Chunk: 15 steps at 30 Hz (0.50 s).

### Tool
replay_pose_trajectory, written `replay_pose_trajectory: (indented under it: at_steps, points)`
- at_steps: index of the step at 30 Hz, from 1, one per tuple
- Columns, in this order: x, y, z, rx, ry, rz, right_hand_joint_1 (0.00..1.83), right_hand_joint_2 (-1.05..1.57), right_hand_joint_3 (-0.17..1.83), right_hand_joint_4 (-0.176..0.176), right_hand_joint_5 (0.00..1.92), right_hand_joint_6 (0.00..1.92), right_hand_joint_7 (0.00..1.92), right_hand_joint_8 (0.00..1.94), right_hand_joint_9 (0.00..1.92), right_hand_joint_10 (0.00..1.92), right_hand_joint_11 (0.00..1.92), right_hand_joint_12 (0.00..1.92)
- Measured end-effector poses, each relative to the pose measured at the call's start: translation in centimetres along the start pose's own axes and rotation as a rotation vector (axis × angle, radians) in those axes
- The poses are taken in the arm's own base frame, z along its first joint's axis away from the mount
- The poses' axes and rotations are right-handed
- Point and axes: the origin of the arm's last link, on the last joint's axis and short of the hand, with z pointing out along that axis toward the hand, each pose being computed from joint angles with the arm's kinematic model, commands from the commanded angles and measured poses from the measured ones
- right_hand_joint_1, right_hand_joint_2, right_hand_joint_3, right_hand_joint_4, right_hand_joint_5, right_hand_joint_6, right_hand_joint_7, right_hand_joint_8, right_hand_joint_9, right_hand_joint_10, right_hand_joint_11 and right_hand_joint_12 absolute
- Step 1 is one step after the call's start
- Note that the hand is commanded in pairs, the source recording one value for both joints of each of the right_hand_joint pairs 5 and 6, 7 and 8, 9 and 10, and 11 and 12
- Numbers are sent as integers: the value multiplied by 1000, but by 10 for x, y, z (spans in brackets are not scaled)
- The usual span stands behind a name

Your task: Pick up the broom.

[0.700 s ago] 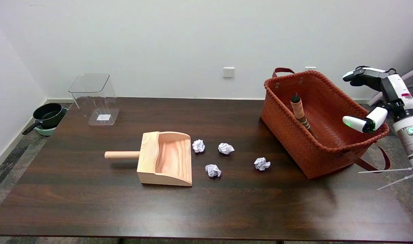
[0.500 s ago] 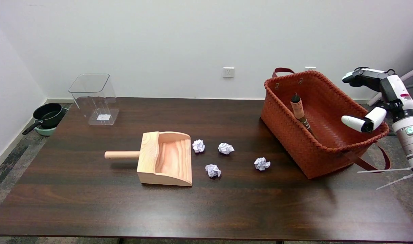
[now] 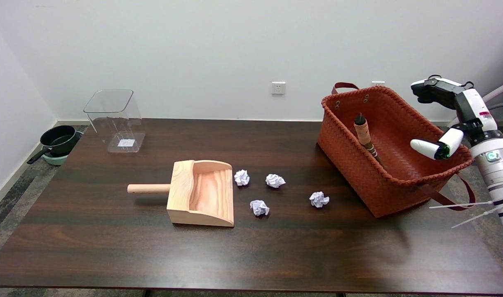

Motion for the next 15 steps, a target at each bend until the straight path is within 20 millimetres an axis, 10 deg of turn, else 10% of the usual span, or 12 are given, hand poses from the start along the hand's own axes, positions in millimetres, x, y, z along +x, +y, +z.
replay_pose_trajectory:
  at_steps: [15]
  points:
    - [-28,-8,10,25,-77,83,1208,-695,1570,0,648,648,656,656,590,590,620,620]
